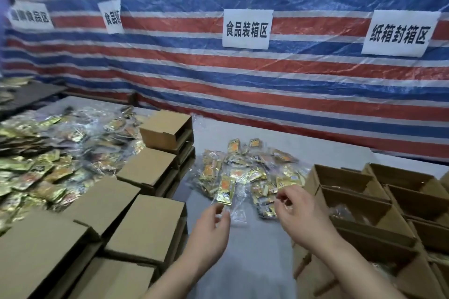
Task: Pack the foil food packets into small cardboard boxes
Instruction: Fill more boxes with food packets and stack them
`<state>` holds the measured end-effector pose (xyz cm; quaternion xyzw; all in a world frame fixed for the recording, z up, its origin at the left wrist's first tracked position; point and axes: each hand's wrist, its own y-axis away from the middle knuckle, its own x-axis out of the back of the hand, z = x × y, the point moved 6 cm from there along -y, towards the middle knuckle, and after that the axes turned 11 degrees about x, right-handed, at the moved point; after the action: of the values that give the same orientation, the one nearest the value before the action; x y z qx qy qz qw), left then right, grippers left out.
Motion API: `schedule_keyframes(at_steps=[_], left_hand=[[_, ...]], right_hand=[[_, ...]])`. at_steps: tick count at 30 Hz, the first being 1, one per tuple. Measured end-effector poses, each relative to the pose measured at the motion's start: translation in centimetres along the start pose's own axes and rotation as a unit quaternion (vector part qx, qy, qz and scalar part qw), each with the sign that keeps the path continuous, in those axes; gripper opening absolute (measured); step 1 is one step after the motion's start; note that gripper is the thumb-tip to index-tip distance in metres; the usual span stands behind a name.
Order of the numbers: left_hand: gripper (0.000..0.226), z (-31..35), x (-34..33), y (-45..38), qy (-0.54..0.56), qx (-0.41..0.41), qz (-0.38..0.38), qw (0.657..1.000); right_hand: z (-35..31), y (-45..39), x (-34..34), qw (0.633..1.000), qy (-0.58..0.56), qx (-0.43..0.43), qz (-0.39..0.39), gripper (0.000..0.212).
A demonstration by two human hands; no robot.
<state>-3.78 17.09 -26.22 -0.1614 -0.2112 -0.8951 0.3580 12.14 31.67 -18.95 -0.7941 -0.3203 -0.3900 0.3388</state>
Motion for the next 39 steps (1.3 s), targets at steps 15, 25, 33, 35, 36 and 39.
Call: schedule_keyframes(at_steps=[15,25,33,35,36,39], left_hand=[[0.060,5.7,17.3,-32.1,-0.381,-0.067,0.237,0.891],[0.066,-0.1,16.2,-41.7,-0.443,0.083,0.160,0.878],[0.030,1.0,20.2,-39.7,-0.416,0.007,0.230,0.880],[0.022,3.4,21.8,-38.2,-0.335,-0.040,0.272,0.901],[0.021,5.0,22.4,-37.1,-0.315,-0.064,0.294,0.900],[0.022,10.5,22.6,-33.3,-0.308,-0.149,0.315,0.885]], right_hand=[[-1.8,-16.4,-14.3,0.984,-0.129,-0.108,-0.059,0.029],[-0.6,-24.2,-17.1,0.977,-0.163,-0.126,-0.045,0.046],[-0.7,-22.3,-15.3,0.964,-0.208,-0.162,-0.023,0.035],[-0.7,-22.1,-14.0,0.970,-0.188,-0.155,-0.018,0.036],[-0.7,-22.0,-13.1,0.972,-0.177,-0.152,-0.013,0.038],[-0.7,-21.9,-10.2,0.976,-0.160,-0.147,0.010,0.042]])
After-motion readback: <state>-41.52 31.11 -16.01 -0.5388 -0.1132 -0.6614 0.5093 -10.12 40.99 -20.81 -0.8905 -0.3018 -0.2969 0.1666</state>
